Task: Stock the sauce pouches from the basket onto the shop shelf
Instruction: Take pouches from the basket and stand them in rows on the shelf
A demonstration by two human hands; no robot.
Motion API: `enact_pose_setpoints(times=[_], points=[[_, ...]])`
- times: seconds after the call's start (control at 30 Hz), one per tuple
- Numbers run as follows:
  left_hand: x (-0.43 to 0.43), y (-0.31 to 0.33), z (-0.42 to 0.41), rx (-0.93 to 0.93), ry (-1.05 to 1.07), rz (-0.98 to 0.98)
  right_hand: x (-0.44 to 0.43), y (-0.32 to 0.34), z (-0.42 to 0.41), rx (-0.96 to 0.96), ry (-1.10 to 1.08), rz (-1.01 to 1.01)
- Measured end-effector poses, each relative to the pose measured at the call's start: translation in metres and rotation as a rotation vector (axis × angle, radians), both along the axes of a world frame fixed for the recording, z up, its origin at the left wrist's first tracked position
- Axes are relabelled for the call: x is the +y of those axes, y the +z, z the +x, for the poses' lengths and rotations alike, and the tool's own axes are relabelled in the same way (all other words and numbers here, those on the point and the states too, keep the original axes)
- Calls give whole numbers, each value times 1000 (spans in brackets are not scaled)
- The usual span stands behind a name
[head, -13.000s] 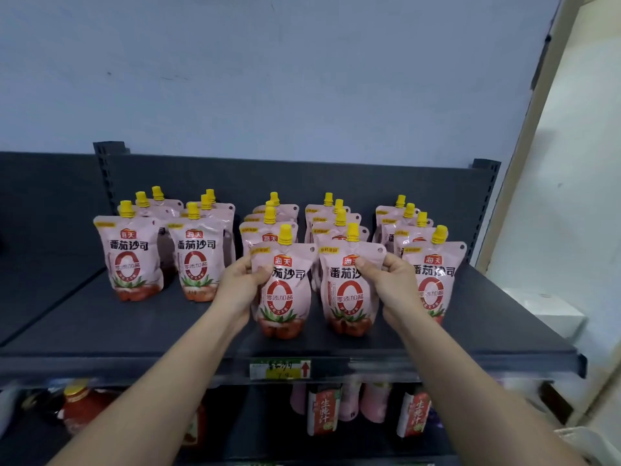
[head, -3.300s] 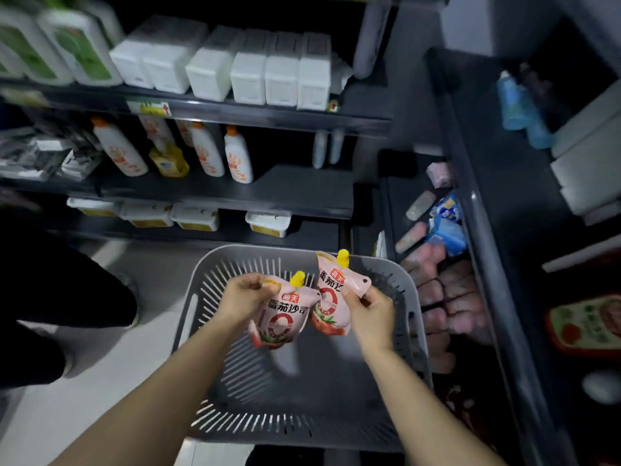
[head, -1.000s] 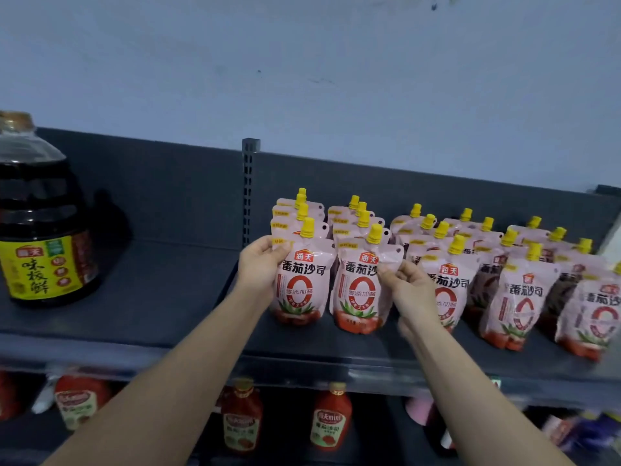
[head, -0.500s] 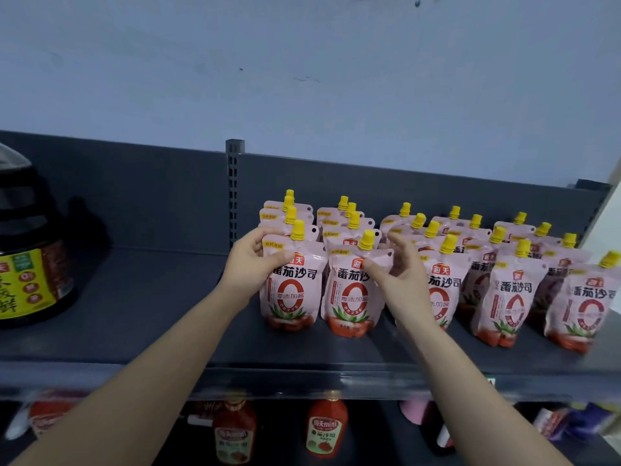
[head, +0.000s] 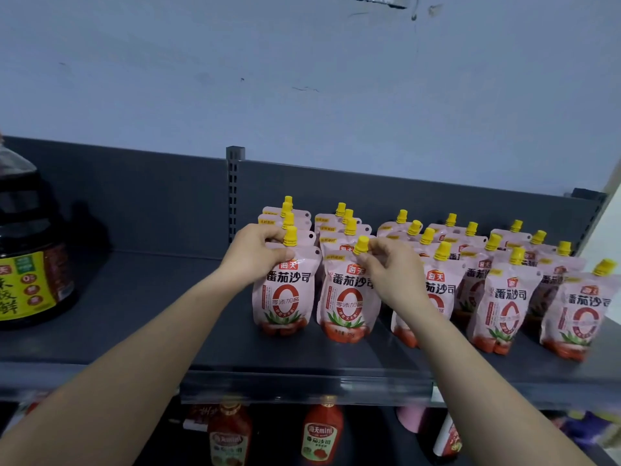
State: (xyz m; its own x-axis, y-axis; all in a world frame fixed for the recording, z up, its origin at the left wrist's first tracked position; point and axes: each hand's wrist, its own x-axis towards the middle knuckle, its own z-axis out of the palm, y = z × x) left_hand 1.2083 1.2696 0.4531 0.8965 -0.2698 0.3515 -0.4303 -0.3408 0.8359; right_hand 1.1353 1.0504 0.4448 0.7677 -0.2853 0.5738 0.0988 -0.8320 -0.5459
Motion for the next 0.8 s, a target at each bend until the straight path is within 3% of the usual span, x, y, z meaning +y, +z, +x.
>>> enact_pose_setpoints(times=[0.33, 0.8], points=[[1, 7, -1, -13, 11, 101, -8, 10, 0, 60, 112, 22], [3, 9, -4, -42, 36, 163, -6, 16, 3, 78, 87, -45]])
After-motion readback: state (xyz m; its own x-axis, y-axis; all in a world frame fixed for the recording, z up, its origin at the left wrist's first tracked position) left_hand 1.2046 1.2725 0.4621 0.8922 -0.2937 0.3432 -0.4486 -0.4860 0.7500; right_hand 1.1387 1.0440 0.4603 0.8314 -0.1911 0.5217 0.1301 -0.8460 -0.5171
